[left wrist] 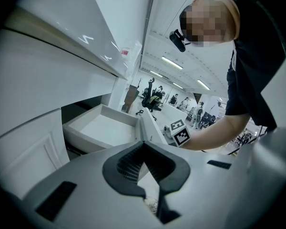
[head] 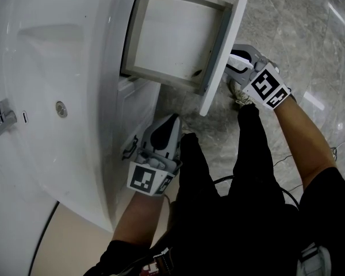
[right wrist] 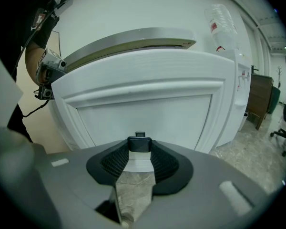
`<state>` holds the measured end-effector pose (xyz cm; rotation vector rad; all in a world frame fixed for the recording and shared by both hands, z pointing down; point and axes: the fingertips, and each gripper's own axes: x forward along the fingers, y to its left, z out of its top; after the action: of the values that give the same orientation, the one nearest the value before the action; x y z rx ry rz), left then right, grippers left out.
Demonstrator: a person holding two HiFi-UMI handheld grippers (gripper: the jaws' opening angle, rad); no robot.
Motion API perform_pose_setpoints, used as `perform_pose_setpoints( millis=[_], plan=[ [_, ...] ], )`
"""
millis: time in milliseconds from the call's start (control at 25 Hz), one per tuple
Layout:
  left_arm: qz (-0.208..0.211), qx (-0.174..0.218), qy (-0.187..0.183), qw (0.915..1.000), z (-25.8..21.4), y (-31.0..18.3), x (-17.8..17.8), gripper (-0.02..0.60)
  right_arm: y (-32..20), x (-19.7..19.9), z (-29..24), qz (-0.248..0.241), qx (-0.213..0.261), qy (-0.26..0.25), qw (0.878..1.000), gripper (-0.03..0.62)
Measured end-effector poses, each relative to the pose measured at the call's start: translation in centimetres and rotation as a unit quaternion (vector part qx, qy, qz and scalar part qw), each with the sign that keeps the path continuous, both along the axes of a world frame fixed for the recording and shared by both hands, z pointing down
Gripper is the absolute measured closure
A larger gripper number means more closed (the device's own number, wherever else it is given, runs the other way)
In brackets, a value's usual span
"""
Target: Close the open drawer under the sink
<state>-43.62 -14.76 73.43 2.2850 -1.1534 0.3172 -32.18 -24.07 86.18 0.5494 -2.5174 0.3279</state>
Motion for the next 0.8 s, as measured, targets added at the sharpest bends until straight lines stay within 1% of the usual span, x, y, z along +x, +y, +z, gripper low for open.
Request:
perform_pose_setpoints(
  millis=[160, 240, 400, 600, 800],
  plan=[
    [0.009, 0.000, 0.004, 1.0000, -0.3, -0.4, 0.4, 0.581, 0.0, 0.0, 0.0, -0.001, -0.001, 0.002, 1.000, 0.457],
    [0.010, -0.003, 0.000, 0.9999, -0.3, -0.6, 0.3, 0.581, 0.0, 0.1, 0.0, -0.001, -0.002, 0.001, 1.000, 0.457],
    [0.015, -0.003, 0.002, 0.9999, -0.5, -1.1, 0.5, 0.581, 0.1, 0.1, 0.0, 0.007, -0.005, -0.005, 1.000, 0.457],
    [0.021, -0.016, -0.001, 0.9996, -0.2, -1.0, 0.5, 0.581, 0.0, 0.2, 0.0, 0.010, -0.009, -0.006, 1.000, 0.457],
    [0.024, -0.018, 0.001, 0.9996, -0.7, -1.4, 0.5, 0.581, -0.1, 0.1, 0.1, 0.019, -0.016, -0.003, 1.000, 0.454]
  ],
)
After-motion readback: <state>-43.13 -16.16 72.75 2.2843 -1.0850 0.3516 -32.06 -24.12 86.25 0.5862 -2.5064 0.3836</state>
